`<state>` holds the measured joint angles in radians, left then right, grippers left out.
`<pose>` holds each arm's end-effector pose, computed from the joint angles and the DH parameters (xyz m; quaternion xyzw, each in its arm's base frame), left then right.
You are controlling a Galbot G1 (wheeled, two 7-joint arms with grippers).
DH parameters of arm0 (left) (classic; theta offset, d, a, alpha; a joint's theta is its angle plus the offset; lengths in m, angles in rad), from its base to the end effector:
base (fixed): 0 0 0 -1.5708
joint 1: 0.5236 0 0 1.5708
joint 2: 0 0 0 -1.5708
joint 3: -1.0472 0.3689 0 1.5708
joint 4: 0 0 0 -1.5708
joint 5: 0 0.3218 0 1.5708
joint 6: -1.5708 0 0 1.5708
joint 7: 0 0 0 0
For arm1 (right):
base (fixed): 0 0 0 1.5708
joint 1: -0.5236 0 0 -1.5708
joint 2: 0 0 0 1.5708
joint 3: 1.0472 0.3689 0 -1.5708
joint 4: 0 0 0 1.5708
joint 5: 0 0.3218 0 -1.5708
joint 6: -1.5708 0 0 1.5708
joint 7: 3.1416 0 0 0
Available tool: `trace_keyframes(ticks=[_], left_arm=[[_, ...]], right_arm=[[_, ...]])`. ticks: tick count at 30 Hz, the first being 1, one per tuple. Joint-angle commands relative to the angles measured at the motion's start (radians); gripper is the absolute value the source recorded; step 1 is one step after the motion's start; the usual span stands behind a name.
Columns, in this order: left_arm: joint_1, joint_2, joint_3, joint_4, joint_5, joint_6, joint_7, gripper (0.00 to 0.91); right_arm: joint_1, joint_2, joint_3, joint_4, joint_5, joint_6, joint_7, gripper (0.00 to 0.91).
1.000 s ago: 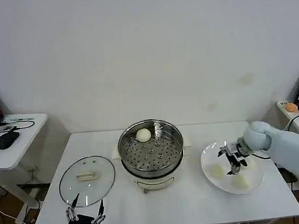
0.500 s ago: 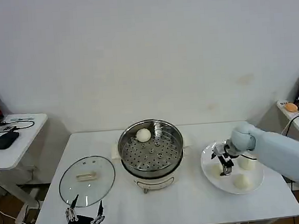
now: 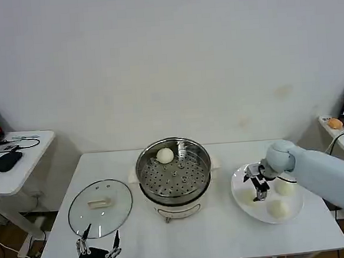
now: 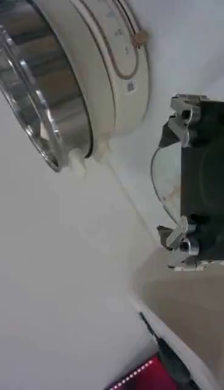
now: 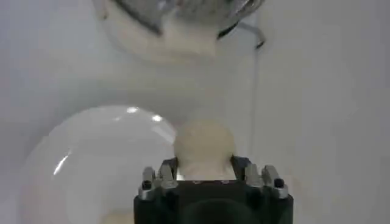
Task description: Take steamed baozi put them in steamer then cover it.
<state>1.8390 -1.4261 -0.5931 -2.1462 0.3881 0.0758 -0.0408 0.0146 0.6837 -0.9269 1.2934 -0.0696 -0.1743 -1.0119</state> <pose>0.0547 0.0465 -0.3245 -0.0091 -0.9535 -0.2716 0.1303 0.4782 -0.1602 -0.2243 0.5299 -0.5170 0.5582 0.3747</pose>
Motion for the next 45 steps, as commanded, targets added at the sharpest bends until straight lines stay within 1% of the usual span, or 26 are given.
trace_keyframes(ticks=[1, 2, 8, 10, 17, 24, 29, 30, 33, 34, 37, 39, 40, 42, 45], left_arm=[[0.003, -0.003, 0.004, -0.007, 0.002, 0.001, 0.000, 0.907], [0.004, -0.004, 0.005, -0.008, 0.003, 0.000, 0.000, 0.907], [0.008, -0.005, 0.005, -0.012, 0.005, 0.000, 0.000, 0.907], [0.009, -0.004, 0.004, -0.013, 0.005, 0.000, 0.000, 0.907], [0.010, -0.004, 0.001, -0.015, 0.004, 0.001, 0.001, 0.907], [0.001, -0.006, 0.004, -0.006, 0.004, 0.001, 0.001, 0.907], [0.000, -0.005, 0.002, -0.008, 0.003, 0.002, 0.001, 0.907], [0.000, -0.004, 0.001, -0.008, 0.003, 0.002, 0.001, 0.907], [0.001, -0.004, 0.001, -0.008, 0.003, 0.001, 0.001, 0.907], [0.001, -0.005, 0.001, -0.009, 0.003, 0.001, 0.001, 0.907], [0.001, -0.005, 0.001, -0.011, 0.002, 0.001, 0.001, 0.907], [0.001, -0.005, 0.001, -0.012, 0.002, 0.001, 0.001, 0.907], [0.002, -0.005, 0.002, -0.012, 0.003, 0.001, 0.001, 0.907], [0.002, -0.004, 0.001, -0.013, 0.002, 0.001, 0.001, 0.907], [0.003, -0.004, 0.002, -0.014, 0.003, 0.001, 0.000, 0.907]], right_arm=[[0.018, -0.042, -0.018, 0.037, 0.006, -0.005, -0.018, 0.887], [0.012, -0.041, -0.016, 0.035, 0.004, -0.005, -0.016, 0.897], [-0.022, -0.020, 0.003, 0.017, -0.005, -0.004, -0.014, 0.887], [-0.023, -0.016, 0.002, 0.016, -0.001, -0.005, -0.016, 0.897], [-0.014, -0.008, -0.003, 0.016, 0.004, -0.006, -0.024, 0.887], [-0.022, 0.011, -0.002, -0.011, -0.020, -0.004, -0.022, 0.887], [-0.024, 0.025, -0.002, -0.025, -0.038, -0.006, -0.017, 0.796], [-0.024, 0.028, 0.000, -0.027, -0.039, -0.007, -0.015, 0.796], [-0.023, 0.030, 0.001, -0.028, -0.040, -0.008, -0.016, 0.736], [-0.023, 0.030, 0.001, -0.028, -0.040, -0.009, -0.016, 0.736], [-0.025, 0.026, 0.000, -0.023, -0.038, -0.009, -0.017, 0.695], [-0.025, 0.021, 0.001, -0.019, -0.038, -0.009, -0.019, 0.695], [-0.023, 0.017, 0.002, -0.016, -0.037, -0.008, -0.020, 0.665], [-0.016, 0.006, 0.003, -0.005, -0.031, -0.009, -0.021, 0.645], [0.021, -0.016, -0.006, 0.013, -0.022, -0.009, -0.025, 0.635]])
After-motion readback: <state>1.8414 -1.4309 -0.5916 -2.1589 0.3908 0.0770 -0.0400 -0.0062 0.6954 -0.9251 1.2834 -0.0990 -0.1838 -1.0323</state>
